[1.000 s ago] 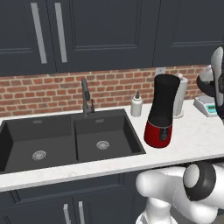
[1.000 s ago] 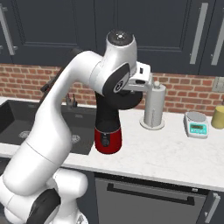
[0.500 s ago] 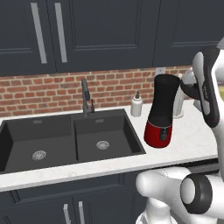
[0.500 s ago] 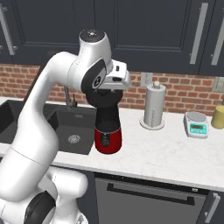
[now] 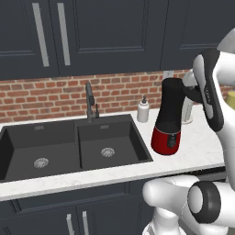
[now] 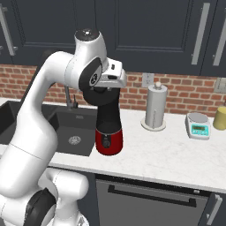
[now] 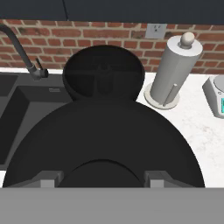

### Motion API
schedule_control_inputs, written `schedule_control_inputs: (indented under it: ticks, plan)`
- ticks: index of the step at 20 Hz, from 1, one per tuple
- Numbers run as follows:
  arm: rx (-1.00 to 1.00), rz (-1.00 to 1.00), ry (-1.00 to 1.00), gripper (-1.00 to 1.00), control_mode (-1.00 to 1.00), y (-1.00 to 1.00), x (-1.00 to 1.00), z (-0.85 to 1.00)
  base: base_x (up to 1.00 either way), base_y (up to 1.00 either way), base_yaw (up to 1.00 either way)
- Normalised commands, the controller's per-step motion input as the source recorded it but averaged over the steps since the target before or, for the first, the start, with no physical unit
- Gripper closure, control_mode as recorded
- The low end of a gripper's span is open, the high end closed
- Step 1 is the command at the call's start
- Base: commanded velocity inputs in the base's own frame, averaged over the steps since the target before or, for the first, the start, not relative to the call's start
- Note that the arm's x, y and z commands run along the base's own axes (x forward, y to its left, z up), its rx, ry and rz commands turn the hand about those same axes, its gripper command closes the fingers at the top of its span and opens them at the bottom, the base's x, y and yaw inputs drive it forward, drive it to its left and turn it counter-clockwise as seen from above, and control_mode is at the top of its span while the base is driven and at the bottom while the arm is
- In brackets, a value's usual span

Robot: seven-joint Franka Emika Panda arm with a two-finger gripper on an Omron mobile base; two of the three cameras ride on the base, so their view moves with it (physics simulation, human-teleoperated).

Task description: Close the lid blender by securely placing the lid on top.

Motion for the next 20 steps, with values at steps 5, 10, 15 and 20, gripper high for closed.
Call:
schedule_control_inputs:
  ticks: [5, 10, 15, 20]
  plan:
    - [0.04, 0.0, 0.0, 1.0, -1.0, 0.0, 0.28, 0.0, 0.0, 0.0, 0.0]
    - [0.0, 0.0, 0.0, 1.0, -1.0, 0.0, 0.27, 0.0, 0.0, 0.0, 0.0]
    - [0.0, 0.0, 0.0, 1.0, -1.0, 0.0, 0.26, 0.0, 0.0, 0.0, 0.0]
    - [0.0, 0.0, 0.0, 1.0, -1.0, 0.0, 0.23, -0.01, 0.0, 0.0, 0.0]
